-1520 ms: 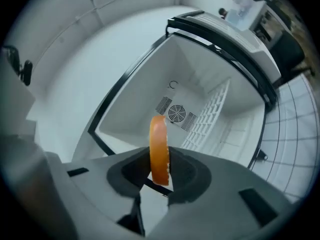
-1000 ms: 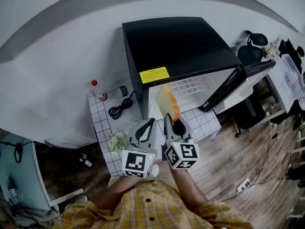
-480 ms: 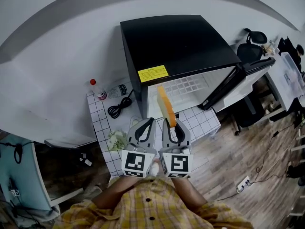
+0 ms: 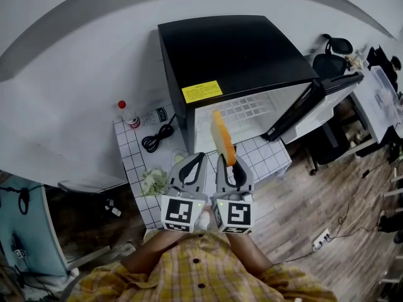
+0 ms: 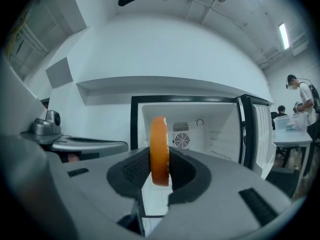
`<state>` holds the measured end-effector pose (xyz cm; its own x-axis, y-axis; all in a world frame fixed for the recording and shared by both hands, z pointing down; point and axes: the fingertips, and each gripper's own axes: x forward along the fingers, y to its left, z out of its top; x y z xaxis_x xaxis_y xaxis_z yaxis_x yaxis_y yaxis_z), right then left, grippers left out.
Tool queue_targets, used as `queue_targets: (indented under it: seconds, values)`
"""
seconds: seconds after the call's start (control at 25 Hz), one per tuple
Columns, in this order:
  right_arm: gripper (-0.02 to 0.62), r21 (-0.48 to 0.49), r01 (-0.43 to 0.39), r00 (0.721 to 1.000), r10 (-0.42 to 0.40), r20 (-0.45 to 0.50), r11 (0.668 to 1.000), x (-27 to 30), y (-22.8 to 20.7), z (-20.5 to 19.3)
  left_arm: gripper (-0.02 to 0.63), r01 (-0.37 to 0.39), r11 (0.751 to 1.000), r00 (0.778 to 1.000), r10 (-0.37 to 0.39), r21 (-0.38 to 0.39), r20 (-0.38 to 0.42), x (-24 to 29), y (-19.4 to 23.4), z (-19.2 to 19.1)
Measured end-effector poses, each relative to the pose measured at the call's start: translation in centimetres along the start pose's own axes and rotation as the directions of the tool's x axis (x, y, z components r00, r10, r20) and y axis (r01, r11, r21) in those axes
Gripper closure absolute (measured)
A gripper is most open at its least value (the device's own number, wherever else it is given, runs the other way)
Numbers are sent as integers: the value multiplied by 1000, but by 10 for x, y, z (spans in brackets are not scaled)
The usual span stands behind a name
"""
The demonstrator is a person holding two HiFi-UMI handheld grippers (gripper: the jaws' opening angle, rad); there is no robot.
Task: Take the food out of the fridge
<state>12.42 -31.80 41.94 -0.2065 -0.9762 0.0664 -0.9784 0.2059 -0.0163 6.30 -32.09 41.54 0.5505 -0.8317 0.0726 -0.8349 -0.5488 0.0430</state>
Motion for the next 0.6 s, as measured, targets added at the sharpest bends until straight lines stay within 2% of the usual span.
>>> queue_targets:
  seconds: [0.6]
  values:
    - [502, -2, 18, 1000, -18, 5, 1000, -1, -1, -1, 598, -7, 1000, 1000, 7, 0, -4, -6, 3, -2]
